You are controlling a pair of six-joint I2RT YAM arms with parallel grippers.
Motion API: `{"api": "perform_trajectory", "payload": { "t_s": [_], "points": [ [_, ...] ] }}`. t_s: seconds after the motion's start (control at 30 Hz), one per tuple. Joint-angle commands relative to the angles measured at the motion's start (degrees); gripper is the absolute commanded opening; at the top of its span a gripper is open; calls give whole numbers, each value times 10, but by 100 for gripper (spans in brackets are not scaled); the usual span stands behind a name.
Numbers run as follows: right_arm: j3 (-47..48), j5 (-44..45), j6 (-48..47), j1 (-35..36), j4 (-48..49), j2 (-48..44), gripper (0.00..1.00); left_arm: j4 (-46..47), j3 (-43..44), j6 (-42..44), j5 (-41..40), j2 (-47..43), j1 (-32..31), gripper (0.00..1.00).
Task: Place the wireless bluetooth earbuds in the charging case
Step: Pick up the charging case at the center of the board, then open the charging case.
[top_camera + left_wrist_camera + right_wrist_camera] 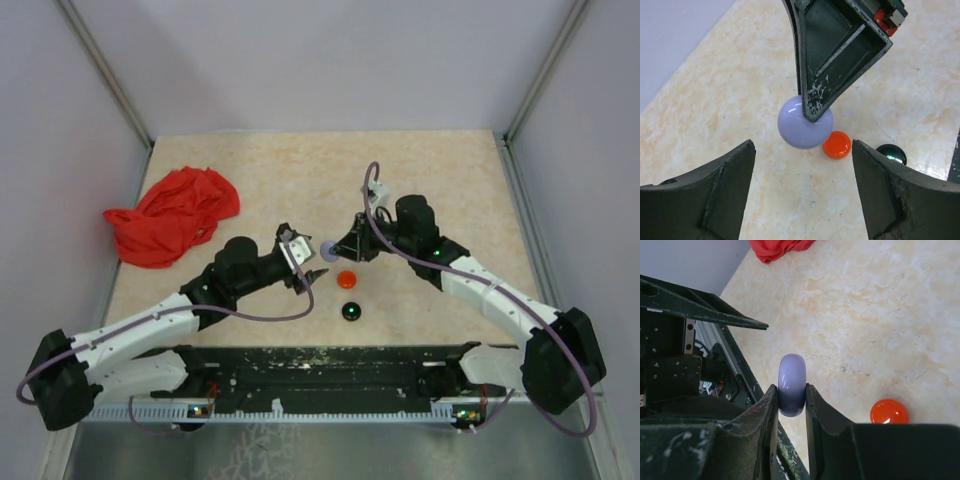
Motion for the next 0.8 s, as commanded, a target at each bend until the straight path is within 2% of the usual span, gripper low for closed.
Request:
{"api": "perform_trajectory", "payload": {
  "t_s": [0.0, 0.17, 0.23, 0.37, 0.57, 0.77],
  "points": [
    [40, -49, -52, -22, 0, -46, 2, -17, 2, -15, 57, -34, 14, 83],
    [53, -105, -122, -23, -28, -65, 2, -49, 30, -39, 214, -43, 89, 81],
    [52, -114, -143, -23, -33, -83, 2, -32, 33, -68, 322, -43, 141, 80],
    [54, -125, -179, -23, -43, -104, 2, 18, 37, -118, 433, -33, 200, 79],
    [39, -179, -175, -22, 8, -104, 2, 92, 37, -196, 530, 17, 212, 73],
    [42, -175, -199, 4, 19, -104, 2, 136, 38, -241, 552, 40, 212, 68]
  ]
}}
